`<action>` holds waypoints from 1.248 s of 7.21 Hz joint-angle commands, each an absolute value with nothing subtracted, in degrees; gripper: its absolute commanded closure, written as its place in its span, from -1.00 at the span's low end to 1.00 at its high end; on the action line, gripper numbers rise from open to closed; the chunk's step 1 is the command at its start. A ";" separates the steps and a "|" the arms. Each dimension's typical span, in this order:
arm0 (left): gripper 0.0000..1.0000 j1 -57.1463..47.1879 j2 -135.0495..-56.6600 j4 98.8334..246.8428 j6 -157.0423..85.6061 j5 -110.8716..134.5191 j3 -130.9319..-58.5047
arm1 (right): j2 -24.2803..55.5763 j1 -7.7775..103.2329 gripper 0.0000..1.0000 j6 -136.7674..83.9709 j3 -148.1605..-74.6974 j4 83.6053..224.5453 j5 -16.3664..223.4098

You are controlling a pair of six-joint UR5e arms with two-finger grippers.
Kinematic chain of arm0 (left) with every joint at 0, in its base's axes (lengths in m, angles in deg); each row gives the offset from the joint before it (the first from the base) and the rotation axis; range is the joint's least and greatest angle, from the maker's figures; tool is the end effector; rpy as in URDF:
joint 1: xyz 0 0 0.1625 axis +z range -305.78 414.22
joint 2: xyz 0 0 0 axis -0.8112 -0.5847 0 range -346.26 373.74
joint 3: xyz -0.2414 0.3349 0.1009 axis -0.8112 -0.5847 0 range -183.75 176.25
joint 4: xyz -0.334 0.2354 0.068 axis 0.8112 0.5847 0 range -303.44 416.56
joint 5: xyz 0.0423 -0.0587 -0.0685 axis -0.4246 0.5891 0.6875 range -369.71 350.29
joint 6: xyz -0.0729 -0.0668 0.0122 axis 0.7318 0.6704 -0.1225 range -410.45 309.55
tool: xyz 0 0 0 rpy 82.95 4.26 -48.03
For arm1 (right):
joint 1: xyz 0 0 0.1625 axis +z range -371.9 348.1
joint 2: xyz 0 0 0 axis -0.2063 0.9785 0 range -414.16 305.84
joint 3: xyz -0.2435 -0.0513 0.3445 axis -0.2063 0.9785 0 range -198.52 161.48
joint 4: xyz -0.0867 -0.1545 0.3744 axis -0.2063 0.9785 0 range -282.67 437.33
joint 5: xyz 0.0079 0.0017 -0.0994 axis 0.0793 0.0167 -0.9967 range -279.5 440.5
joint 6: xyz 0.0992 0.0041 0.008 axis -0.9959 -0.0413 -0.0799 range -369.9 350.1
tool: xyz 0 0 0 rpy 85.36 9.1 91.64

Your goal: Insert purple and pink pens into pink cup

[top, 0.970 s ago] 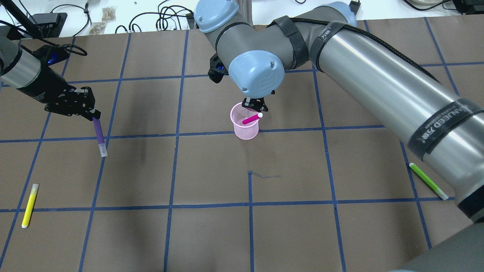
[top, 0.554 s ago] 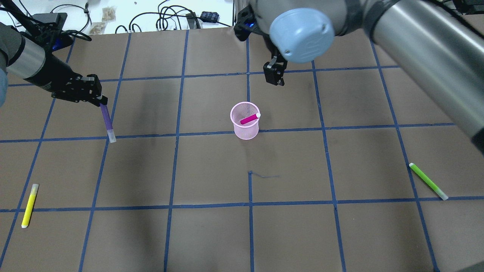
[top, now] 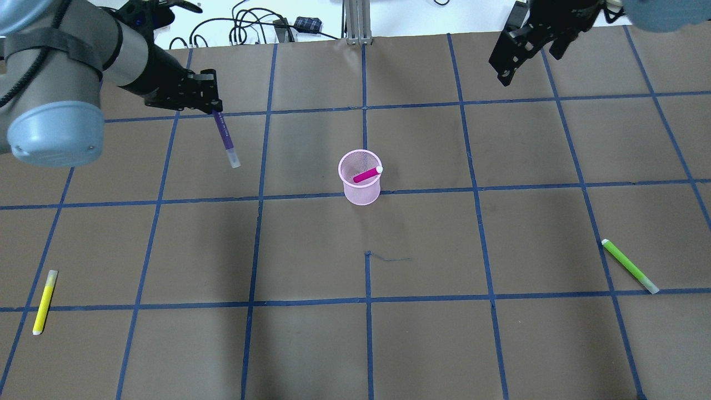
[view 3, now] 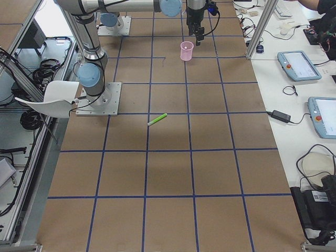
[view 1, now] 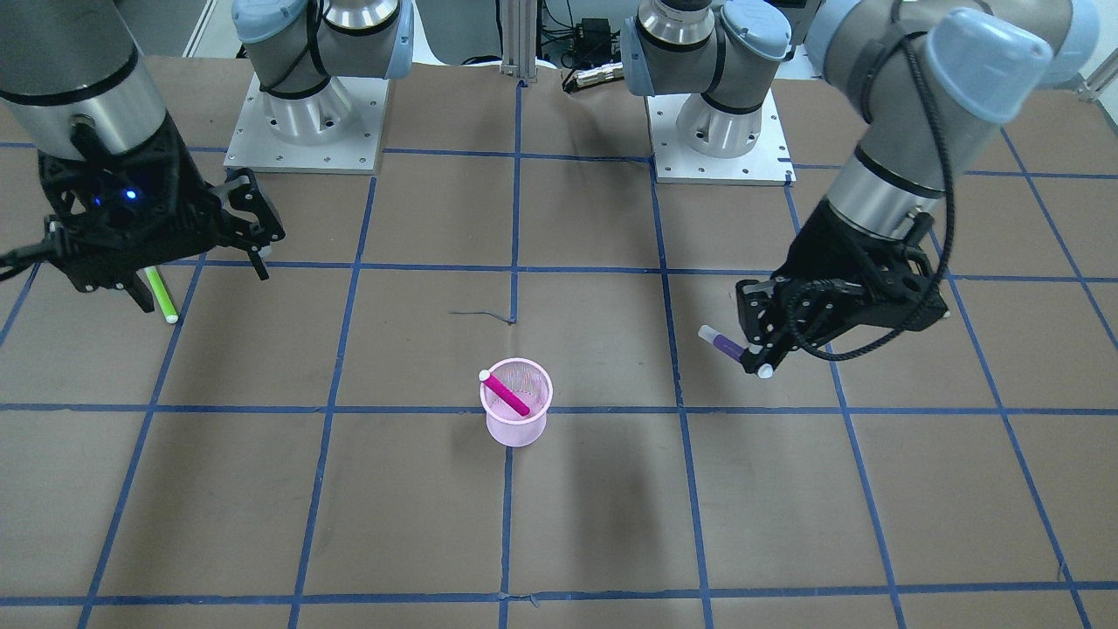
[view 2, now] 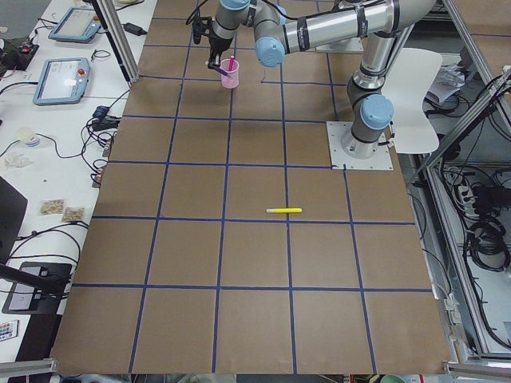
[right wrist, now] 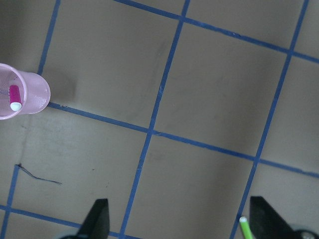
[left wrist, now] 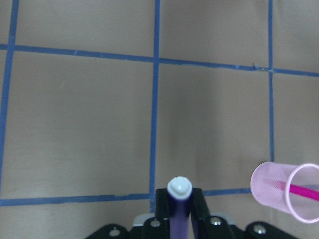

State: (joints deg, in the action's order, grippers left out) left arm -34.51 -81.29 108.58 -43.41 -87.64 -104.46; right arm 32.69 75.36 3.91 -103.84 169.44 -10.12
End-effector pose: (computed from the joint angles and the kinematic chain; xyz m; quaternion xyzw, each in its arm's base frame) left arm -0.1420 -0.5471 0.4270 0.0505 -0.9747 0.1864 0.1127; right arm 0.1071 -0.5269 0.5043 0.0963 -0.9948 0.0307 0.0099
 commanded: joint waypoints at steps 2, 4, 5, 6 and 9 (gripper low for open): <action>1.00 -46.82 -85.39 95.41 -25.97 -95.90 -104.82 | 38.48 74.93 -1.00 -4.18 -112.56 175.67 -9.32; 1.00 -50.62 -88.98 94.88 -15.18 -100.14 -105.69 | 38.30 75.11 -1.00 -5.14 -111.61 175.68 -6.45; 1.00 -51.59 -90.92 93.14 -11.90 -99.80 -105.88 | 38.13 75.46 -1.00 -6.98 -111.16 175.42 -5.99; 1.00 -51.95 -92.50 91.56 -12.04 -99.45 -105.44 | 38.04 76.50 -1.00 -7.34 -111.16 175.41 -6.94; 1.00 -52.75 -93.84 91.36 -12.56 -99.97 -105.26 | 37.86 76.60 -1.00 -7.35 -110.11 174.89 -10.64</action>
